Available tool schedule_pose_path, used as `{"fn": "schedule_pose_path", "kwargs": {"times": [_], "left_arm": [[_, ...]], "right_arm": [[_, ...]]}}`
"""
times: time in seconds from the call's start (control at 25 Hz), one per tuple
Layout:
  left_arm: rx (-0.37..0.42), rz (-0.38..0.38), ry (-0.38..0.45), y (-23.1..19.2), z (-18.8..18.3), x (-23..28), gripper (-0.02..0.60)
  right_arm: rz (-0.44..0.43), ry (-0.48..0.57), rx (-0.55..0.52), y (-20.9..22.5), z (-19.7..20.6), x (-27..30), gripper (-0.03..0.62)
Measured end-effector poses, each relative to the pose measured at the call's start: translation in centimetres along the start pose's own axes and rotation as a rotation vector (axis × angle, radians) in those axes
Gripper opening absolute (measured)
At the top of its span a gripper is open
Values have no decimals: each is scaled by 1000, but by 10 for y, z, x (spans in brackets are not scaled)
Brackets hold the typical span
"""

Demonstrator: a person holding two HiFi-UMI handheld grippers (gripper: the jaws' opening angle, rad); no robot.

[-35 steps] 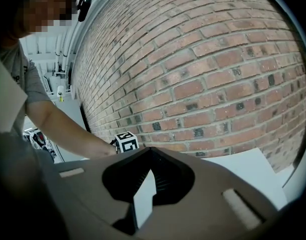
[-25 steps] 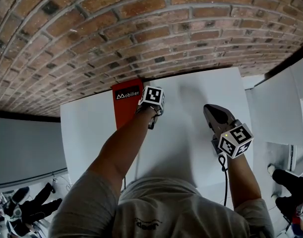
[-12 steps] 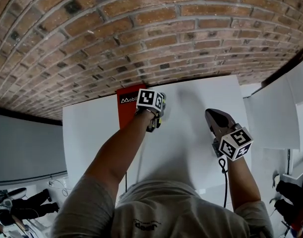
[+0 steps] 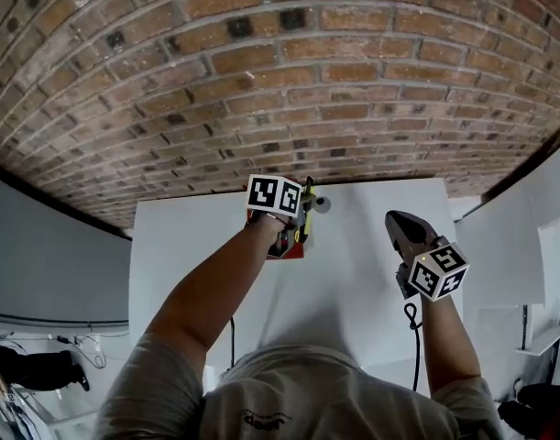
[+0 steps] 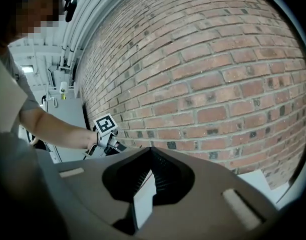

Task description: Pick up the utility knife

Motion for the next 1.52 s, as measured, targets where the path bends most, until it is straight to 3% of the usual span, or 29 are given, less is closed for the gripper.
{"fn": "schedule_pose_path", "kwargs": {"times": [0.36,0.6,1.04,1.52], "left_arm": [[-7,108,236,-18,-53,-130,118],[33,169,393,-27,-89,-218,118],[181,298,647,-22,-134,-358,118],[343,375,863,0,-160,-463,120]], "right_arm": [[-46,24,-80,-59,-51,48,9],[-74,48,-90,-101,-85,80,9],[-136,101,-123,-187,-156,131,9],[-205,161,-167,-246,-224,149,9]]}}
Point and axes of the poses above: the fingertips, and each gripper's own axes: x forward along the fingers, y to its right, z out of its underside, the point moved 9 cm from there along -x, backward along the fingers, and after that the axes turned 14 degrees about y, right-handed, at the moved point
